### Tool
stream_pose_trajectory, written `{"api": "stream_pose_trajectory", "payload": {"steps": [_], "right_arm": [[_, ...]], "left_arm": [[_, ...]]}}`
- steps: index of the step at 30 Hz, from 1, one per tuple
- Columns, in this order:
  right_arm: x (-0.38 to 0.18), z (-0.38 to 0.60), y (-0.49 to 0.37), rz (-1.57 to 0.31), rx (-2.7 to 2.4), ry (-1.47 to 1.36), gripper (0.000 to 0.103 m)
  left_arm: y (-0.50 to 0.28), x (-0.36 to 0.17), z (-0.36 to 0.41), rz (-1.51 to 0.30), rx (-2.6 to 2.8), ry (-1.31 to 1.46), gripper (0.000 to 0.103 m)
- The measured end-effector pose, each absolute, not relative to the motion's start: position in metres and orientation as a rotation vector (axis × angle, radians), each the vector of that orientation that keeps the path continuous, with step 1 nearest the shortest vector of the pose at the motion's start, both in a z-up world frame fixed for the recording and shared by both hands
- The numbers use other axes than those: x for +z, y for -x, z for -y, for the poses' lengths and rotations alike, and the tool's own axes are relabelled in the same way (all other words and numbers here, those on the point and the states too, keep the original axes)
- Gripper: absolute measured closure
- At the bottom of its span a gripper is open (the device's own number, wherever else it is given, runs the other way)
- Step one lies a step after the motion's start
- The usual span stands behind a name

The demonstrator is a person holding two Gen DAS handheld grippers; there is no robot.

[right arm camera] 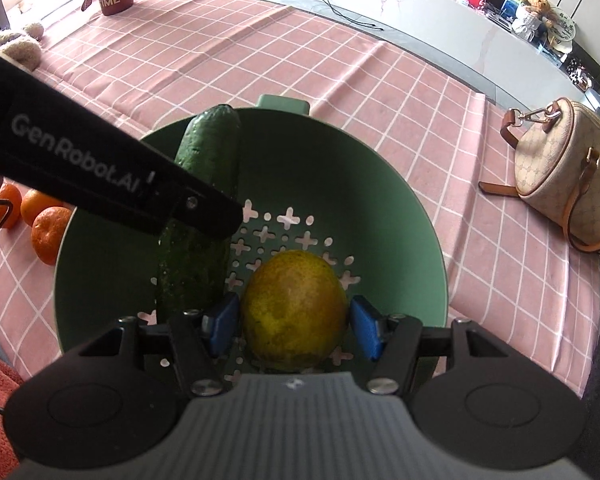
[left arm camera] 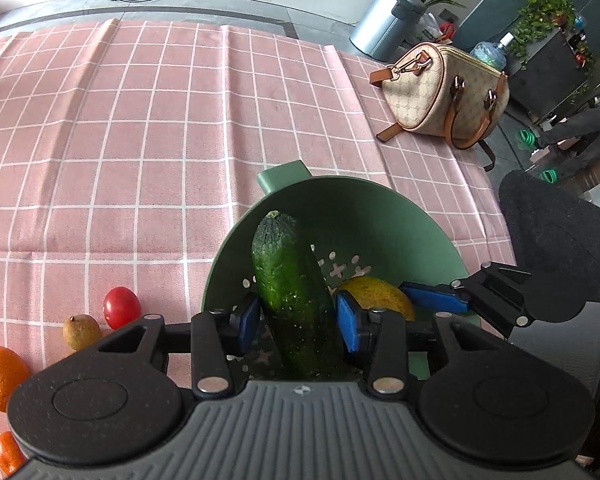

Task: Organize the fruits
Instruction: 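Carry the pear and cucumber into the green colander and open both tools, then move both tools back to the mandarins and grasp one with each tool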

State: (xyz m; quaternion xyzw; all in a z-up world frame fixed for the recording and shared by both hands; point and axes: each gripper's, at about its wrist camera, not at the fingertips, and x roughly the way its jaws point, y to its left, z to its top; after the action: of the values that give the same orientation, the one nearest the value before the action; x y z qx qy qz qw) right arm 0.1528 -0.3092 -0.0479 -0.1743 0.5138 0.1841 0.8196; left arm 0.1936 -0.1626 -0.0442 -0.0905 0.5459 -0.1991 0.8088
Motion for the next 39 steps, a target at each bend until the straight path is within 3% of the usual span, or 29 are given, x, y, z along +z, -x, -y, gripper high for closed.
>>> {"api": "stream_pose_trajectory", "payload": {"steps": [8, 18, 34, 39], "right_arm": [[-0.046, 0.308, -0.152, -1.095, 0.383, 0.377, 0.045], [-0.035, 0.308, -0.141, -1.063, 0.330, 0.378, 0.027], [0.024, 0.274, -0.082, -0.867, 0.304, 0.072, 0.027], [0.017, 0.245, -0.060, -0.812, 0.299, -0.075, 0.036]], "left_arm": [[-0.192, -0.044, 0.172, -1.159, -0.408, 0.106, 0.049], [-0.170, -0.021, 0.161, -1.120, -0.468, 0.106, 0.044], [-0.105, 0.042, 0.068, -0.920, -0.478, -0.005, 0.044], [-0.089, 0.034, 0.030, -0.915, -0.434, -0.014, 0.044]]}}
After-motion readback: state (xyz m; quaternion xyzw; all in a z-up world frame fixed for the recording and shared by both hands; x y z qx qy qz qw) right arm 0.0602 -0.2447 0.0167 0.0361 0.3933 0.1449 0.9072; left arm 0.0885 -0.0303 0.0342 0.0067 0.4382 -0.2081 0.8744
